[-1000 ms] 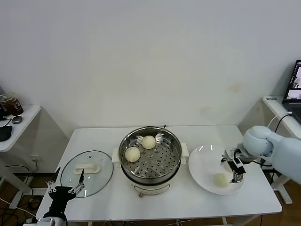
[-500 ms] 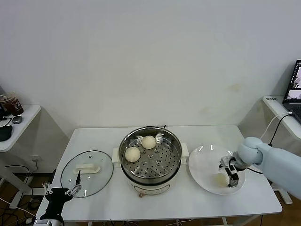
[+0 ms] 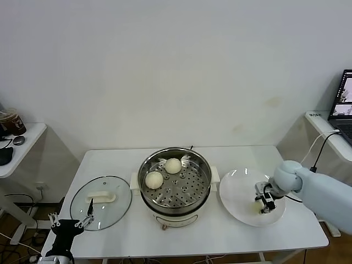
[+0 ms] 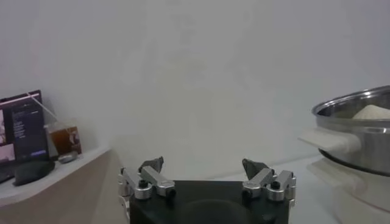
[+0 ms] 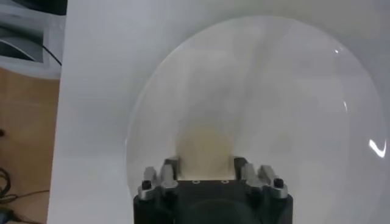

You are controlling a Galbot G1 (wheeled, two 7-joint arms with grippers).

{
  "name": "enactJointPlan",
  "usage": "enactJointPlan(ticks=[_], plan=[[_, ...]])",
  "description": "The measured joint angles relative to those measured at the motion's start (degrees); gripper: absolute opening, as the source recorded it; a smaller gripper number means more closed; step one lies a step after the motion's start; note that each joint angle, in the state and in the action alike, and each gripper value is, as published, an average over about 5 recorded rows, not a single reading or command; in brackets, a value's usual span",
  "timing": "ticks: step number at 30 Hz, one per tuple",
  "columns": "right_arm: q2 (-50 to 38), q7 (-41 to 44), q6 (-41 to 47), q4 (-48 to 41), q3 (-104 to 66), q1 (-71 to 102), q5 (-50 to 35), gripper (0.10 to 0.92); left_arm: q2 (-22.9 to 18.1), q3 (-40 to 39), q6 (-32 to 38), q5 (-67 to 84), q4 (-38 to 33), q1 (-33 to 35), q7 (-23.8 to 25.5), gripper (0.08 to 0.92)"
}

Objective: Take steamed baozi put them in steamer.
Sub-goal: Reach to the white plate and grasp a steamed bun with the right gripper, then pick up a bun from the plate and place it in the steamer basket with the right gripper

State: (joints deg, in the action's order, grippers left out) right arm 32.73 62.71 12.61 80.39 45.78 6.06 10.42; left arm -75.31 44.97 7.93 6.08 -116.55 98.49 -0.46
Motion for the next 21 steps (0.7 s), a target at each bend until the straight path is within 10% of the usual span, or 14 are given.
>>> enactJointPlan(ticks=[21], plan=[[9.82, 7.87, -9.61, 4.48, 9.5, -32.34, -16.64, 0.458, 0.51, -0.54, -0.11, 1.02, 0.37, -1.89, 0.03, 0.823]])
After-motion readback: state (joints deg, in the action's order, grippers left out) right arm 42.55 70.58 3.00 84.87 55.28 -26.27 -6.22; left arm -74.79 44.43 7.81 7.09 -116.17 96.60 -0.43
